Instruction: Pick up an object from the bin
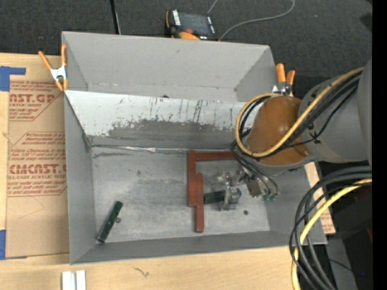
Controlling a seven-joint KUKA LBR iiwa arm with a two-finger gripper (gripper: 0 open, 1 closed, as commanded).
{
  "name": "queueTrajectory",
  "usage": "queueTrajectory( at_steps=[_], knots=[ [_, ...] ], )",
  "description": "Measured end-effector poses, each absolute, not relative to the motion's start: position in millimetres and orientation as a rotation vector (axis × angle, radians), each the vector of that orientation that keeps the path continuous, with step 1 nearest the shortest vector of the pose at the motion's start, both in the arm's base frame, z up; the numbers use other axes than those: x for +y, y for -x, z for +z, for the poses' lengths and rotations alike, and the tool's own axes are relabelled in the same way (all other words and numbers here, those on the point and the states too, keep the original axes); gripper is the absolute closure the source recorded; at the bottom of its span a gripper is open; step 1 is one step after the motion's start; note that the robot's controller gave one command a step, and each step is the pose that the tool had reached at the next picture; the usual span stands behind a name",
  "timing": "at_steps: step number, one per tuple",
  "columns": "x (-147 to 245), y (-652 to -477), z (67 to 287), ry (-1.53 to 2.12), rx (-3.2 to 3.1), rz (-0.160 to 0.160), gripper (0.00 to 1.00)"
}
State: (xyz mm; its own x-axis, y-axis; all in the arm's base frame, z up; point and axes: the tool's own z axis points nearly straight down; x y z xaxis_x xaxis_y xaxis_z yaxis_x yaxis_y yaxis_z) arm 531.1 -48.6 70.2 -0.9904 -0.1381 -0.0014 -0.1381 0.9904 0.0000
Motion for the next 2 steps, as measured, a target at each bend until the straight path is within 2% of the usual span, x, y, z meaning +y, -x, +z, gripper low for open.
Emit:
queueTrajectory(
  at_steps=[1,2],
  knots=[
    [-69,-502.7,186,0.139,3.131,-0.003,1.00],
    [-70,-505.9,235,0.154,3.130,-0.003,1.00]
  ],
)
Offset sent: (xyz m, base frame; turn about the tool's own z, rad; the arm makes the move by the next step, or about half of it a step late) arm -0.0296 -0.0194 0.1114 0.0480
